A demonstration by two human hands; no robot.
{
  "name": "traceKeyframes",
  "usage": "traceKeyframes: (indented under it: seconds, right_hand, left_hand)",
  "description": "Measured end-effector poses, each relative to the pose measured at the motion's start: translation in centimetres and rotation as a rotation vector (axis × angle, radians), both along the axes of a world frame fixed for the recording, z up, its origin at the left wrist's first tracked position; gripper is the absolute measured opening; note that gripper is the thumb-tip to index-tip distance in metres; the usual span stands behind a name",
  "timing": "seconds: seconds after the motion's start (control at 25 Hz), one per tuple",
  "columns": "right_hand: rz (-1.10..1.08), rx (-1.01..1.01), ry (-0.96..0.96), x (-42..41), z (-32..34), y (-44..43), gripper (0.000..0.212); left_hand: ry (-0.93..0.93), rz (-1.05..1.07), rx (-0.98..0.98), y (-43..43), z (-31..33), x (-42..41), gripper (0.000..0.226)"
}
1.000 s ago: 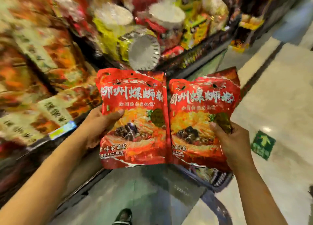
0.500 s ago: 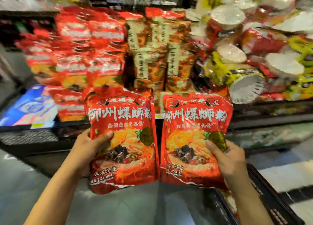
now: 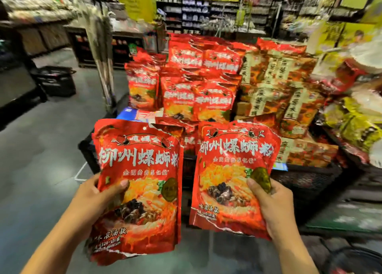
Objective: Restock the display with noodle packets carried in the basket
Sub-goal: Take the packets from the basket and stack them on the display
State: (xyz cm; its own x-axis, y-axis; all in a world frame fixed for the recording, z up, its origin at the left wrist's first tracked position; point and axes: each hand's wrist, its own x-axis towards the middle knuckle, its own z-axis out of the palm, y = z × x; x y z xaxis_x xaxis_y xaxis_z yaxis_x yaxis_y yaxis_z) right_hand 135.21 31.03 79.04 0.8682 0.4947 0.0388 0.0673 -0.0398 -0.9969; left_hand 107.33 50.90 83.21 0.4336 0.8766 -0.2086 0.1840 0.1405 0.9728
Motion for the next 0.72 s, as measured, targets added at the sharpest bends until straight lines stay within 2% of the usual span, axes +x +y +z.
traceKeyframes:
  seconds: [0.04, 0.12, 0.16, 0.28, 0.32, 0.44, 0.64, 0.72]
  right_hand:
    - [0.002, 0.0, -0.006, -0.9, -0.4, 1.3, 0.011]
    - [0.023, -0.026, 0.003, -2.2, -0.9, 3.5, 0.005]
    - [0.032, -0.039, 0.01, -2.5, -0.9, 4.4, 0.006]
    - [0.02, -0.04, 0.007, -2.1, -0.3, 8.0, 0.004]
    - [0.026, -0.027, 0.002, -1.7, -0.1, 9.8, 0.005]
    - [0.03, -0.002, -0.029, 1.1, -0.1, 16.2, 0.015]
    - [0.031, -0.04, -0.038, 6.7, -0.5, 27.7, 0.014]
    - [0.038, -0.065, -0.057, 8.3, -0.1, 32.3, 0.019]
  left_hand:
    - [-0.018, 0.007, -0.007, 1.5, 0.0, -1.3, 0.106]
    - [-0.061, 0.019, -0.03, 4.4, -0.3, -3.1, 0.106]
    - [-0.067, 0.035, -0.039, 5.7, -0.5, -3.4, 0.094]
    - [-0.113, 0.085, -0.046, 10.9, -1.5, -3.1, 0.041]
    - [-0.114, 0.092, -0.035, 13.0, -1.9, -2.5, 0.04]
    - [-0.118, 0.107, 0.002, 20.0, -3.3, 0.2, 0.053]
    - [-0.116, 0.171, 0.018, 31.8, -5.1, 6.2, 0.014]
    - [-0.106, 0.176, 0.023, 36.3, -5.5, 8.2, 0.008]
